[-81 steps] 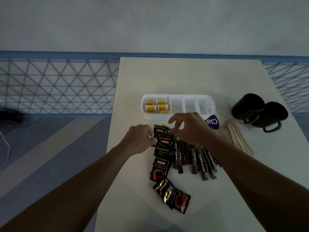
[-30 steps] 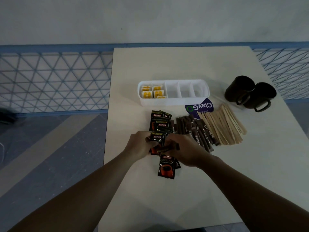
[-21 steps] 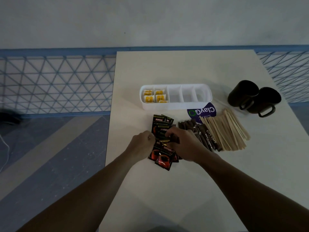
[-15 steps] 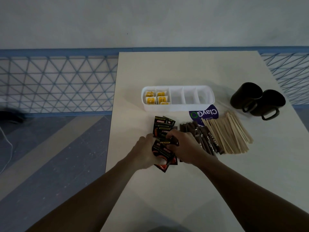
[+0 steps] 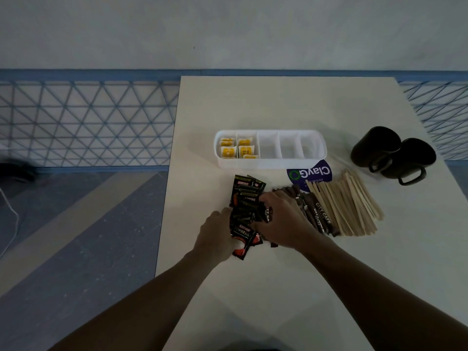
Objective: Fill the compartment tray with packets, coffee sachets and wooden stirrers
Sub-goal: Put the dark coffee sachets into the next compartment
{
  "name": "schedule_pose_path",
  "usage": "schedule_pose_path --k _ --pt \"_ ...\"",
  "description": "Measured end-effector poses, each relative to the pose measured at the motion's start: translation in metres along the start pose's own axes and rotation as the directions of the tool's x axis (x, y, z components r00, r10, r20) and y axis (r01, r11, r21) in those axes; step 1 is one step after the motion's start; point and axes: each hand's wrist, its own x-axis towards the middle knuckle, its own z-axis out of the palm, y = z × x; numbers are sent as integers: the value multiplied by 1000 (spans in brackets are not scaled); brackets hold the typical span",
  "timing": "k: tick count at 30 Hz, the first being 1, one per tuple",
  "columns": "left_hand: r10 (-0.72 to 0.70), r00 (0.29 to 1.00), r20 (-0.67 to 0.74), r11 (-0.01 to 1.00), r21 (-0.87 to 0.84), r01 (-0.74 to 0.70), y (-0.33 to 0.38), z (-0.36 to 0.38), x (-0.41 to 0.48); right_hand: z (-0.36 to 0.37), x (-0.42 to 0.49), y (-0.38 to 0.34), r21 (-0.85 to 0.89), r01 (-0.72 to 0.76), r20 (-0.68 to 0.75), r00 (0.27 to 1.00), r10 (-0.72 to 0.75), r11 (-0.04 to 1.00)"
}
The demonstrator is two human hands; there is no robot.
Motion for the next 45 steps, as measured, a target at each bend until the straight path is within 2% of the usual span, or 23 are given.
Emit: schedule_pose_path --k 6,15,21,24,26,29,30,32,35,38,42,45 --pt "28 999 -42 998 -63 -30 0 6 1 12 3 -6 54 -30 89 996 25 998" --pt "-16 997 -75 988 -156 4 -3 10 0 21 11 -12 33 -63 105 993 59 997" --pt "42 999 1 985 -166 -41 -4 -6 -2 -3 8 -23 115 -59 207 978 34 992" --pt "88 990 111 964 -259 -57 2 -33 0 -20 12 -28 198 -53 226 974 7 979" --pt "100 976 194 902 -433 -7 9 -50 1 -31 15 -30 338 -79 215 977 5 938" --pt "126 950 286 705 -700 117 20 -63 2 -43 16 -38 625 -100 175 984 -14 774" --pt "137 944 301 628 -763 152 23 -65 2 -45 16 -40 680 -95 157 987 -17 727" --pt "147 944 297 485 -853 193 30 -66 3 -48 17 -41 705 -61 116 993 -29 706" --pt "139 952 272 334 -918 214 35 -62 6 -49 17 -38 638 -2 70 996 -55 770" --pt "150 951 271 234 -944 232 41 -59 10 -50 18 -36 409 84 26 994 -104 909" --pt "160 942 295 185 -946 265 46 -61 15 -54 18 -31 163 109 73 990 -123 980" --pt "79 954 291 186 -944 272 49 -62 22 -53 15 -30 149 190 172 961 -215 970"
